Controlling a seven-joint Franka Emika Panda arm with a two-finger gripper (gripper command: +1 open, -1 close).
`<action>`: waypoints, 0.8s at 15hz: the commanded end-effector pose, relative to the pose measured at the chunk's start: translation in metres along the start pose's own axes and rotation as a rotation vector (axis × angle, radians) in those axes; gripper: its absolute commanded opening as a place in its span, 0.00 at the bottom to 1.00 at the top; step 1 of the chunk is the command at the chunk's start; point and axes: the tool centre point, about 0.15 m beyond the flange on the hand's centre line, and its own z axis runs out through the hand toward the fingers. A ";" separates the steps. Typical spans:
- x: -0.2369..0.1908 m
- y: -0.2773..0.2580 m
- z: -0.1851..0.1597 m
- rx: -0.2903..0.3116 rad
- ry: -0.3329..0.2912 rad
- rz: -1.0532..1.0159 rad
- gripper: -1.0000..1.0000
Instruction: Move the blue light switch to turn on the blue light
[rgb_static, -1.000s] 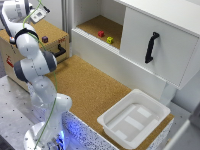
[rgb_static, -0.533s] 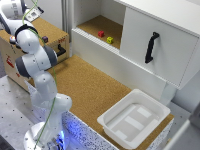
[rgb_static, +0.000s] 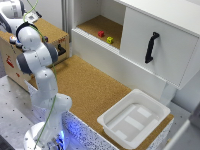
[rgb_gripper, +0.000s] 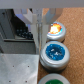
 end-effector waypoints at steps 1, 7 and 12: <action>0.009 -0.007 0.011 -0.009 -0.075 0.110 0.00; 0.016 0.008 0.033 -0.028 -0.062 0.218 0.00; 0.026 0.034 0.042 -0.066 -0.068 0.236 0.00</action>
